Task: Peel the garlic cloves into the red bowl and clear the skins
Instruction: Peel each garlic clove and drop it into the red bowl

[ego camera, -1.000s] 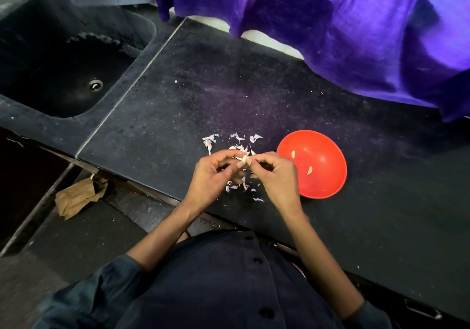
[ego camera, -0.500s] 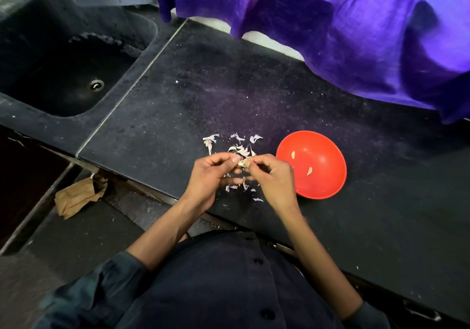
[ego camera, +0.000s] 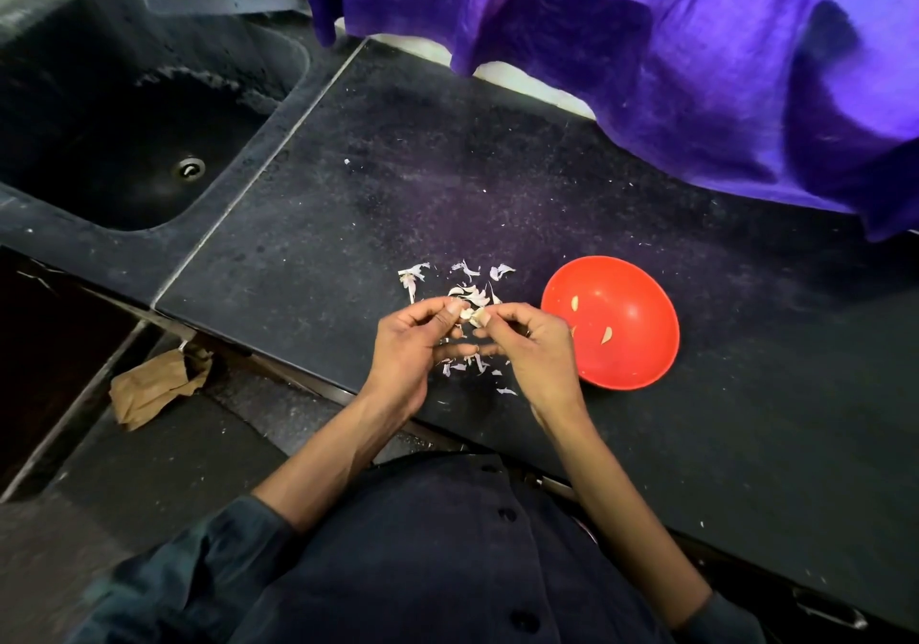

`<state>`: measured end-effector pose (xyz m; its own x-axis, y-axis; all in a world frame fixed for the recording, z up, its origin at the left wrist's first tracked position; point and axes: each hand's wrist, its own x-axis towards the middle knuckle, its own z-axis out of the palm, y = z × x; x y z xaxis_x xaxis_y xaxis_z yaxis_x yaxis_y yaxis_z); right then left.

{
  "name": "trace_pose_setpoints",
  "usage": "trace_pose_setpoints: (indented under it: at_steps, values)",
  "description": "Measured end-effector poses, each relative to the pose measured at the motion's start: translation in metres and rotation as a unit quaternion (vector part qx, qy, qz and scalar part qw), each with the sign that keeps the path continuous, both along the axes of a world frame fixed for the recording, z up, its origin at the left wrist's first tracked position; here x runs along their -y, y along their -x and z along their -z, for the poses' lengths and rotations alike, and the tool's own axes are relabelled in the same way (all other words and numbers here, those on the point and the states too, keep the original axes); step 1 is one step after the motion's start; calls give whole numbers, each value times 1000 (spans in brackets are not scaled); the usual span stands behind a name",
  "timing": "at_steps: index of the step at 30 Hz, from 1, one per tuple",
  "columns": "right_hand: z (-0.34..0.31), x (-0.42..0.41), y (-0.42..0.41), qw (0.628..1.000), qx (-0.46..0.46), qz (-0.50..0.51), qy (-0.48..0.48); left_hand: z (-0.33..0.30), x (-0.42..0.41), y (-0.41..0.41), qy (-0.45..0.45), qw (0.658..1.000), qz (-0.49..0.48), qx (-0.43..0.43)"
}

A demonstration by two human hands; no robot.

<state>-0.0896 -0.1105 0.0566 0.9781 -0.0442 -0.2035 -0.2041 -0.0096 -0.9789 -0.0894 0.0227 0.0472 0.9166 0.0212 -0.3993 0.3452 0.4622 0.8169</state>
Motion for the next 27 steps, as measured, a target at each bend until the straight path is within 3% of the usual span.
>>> trace_pose_setpoints:
  at_steps: [9, 13, 18, 27]
  values:
    - [1, 2, 2, 999, 26, 10, 34, 2, -10, -5, -4, 998, -55, -1]
    - [2, 3, 2, 999, 12, 9, 51, 1, -2, 0, -54, 997, -21, 43]
    - [3, 8, 1, 995, 10, 29, 98, 3, -2, 1, -57, 998, -16, 35]
    - [4, 4, 1, 998, 1, -23, 56, 2, -2, 3, -70, 996, 2, 63]
